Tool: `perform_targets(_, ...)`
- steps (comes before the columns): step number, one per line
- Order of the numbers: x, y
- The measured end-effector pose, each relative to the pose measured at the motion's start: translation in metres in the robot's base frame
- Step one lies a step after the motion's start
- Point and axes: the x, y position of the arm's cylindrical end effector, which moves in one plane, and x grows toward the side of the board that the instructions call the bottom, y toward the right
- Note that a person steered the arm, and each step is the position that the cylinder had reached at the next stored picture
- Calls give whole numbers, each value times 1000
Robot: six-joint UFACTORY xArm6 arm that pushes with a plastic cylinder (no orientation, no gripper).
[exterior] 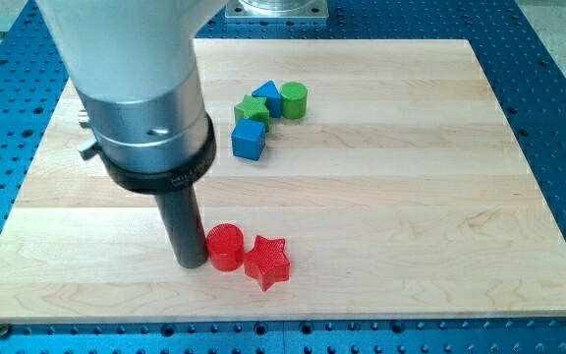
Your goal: Place the yellow blocks at the left center of the board
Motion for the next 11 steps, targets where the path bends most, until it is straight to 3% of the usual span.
perform_targets(1,10,15)
perform_targets(2,1,-28)
perform_targets(3,-30,-115)
perform_targets(5,-138,-210)
perform_targets(7,-237,-166)
perform_targets(8,-258,-126)
perform_targets(9,-252,-91)
perform_targets(11,-185,-81)
